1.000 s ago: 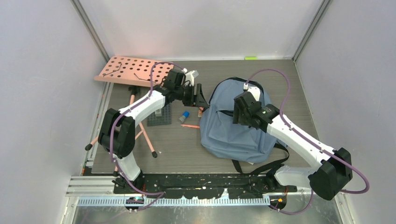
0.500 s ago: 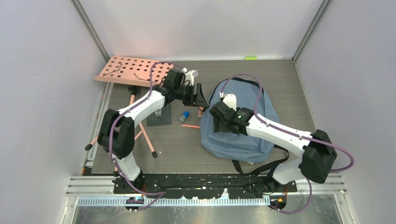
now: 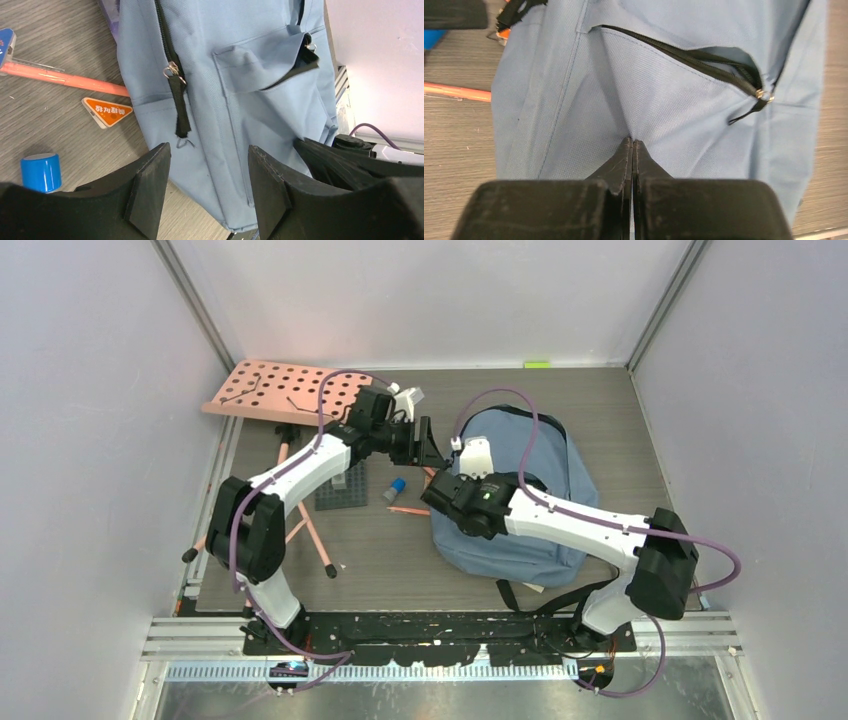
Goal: Pack the student bag
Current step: Pick up the personal item from the center of the board.
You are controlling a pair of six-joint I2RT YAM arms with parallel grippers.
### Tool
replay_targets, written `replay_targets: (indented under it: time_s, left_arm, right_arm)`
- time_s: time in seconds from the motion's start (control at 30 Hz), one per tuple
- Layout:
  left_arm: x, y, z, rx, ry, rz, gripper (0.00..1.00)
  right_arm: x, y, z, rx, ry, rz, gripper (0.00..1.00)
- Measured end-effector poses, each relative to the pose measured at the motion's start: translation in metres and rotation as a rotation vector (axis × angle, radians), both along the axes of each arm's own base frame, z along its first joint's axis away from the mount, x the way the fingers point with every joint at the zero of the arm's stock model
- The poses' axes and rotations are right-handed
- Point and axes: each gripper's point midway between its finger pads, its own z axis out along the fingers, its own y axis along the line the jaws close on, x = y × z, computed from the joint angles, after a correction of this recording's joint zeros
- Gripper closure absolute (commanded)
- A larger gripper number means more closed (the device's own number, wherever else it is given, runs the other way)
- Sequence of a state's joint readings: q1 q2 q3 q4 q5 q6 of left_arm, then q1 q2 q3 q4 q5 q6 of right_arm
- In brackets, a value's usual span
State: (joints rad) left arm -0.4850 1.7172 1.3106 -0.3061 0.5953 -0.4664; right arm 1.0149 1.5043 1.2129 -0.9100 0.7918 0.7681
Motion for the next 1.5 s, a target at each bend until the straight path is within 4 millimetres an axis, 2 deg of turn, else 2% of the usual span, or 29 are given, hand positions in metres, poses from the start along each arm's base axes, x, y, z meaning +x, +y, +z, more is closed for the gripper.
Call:
replay_targets:
  time_s: [0.17,0.33,0.4,0.57,0.63,0.73,0.9,1.03,1.13,1.3,1.5]
  left_arm:
    - [0.000,0.000,0.004,-0.004,-0.008,0.000,0.40]
    - [-0.001,0.000,0.007,-0.007,-0.015,0.000,0.39]
    - [-0.001,0.001,0.007,-0.007,-0.014,0.001,0.39]
    - [0.000,0.002,0.005,0.001,-0.014,0.004,0.38]
    - [0.000,0.003,0.003,0.013,-0.014,0.011,0.37]
    - [0.002,0.009,-0.002,0.054,-0.016,0.030,0.36]
    - [0.010,0.024,-0.020,0.161,-0.025,0.080,0.36]
    - [0.013,0.037,-0.051,0.283,-0.002,0.094,0.34]
    - [0.009,0.050,-0.075,0.373,0.033,0.091,0.31]
    - [0.004,0.070,-0.093,0.493,0.049,0.090,0.30]
    - [0.005,0.084,-0.099,0.572,0.027,0.090,0.32]
  right_arm:
    - [-0.012,0.003,0.023,-0.088,-0.126,0.007,0.99]
    - [-0.011,0.000,0.015,-0.172,-0.150,-0.022,0.99]
    - [-0.010,0.000,0.010,-0.190,-0.148,-0.027,0.90]
    - [-0.009,0.006,0.015,-0.165,-0.161,-0.028,0.48]
    - [-0.009,0.010,0.020,-0.139,-0.169,-0.022,0.36]
    - [-0.010,0.012,0.030,-0.093,-0.175,-0.011,0.26]
    - [-0.012,0.012,0.055,0.022,-0.207,0.008,0.23]
    - [-0.012,-0.004,0.070,0.106,-0.220,0.005,0.21]
    - [-0.004,-0.029,0.070,0.149,-0.211,-0.038,0.18]
    - [0.000,-0.068,0.060,0.193,-0.193,-0.097,0.17]
    - [-0.004,-0.080,0.059,0.254,-0.187,-0.096,0.17]
